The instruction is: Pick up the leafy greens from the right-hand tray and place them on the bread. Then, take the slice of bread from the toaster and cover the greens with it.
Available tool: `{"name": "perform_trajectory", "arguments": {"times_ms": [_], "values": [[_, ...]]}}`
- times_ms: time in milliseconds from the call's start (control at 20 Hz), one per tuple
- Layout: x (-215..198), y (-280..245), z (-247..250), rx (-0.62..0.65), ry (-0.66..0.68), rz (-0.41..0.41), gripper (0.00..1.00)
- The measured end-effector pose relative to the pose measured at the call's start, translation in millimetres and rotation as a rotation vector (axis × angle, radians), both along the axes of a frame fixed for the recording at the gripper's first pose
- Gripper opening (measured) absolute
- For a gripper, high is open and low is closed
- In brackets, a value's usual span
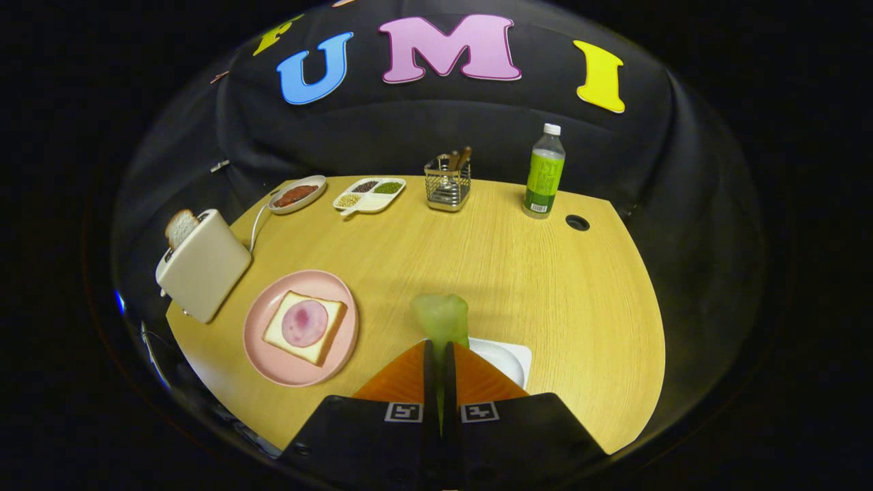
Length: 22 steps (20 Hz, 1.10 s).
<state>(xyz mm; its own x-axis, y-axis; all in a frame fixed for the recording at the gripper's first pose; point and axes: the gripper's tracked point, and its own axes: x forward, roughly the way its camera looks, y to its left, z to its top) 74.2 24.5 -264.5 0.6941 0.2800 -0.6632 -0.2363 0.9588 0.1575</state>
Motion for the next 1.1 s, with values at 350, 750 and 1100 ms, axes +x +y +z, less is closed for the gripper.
{"name": "perform_trajectory", "arguments": {"times_ms": [350,750,1100], "values": [[0.2,70.1,34.7,-0.003,-0.049,0.082,0.06],[-10.7,166.9,19.8,-0.016,-0.027,0.215,0.05],[-7.5,202.9,-11.6,-0.04,0.027,0.229,0.06]]}}
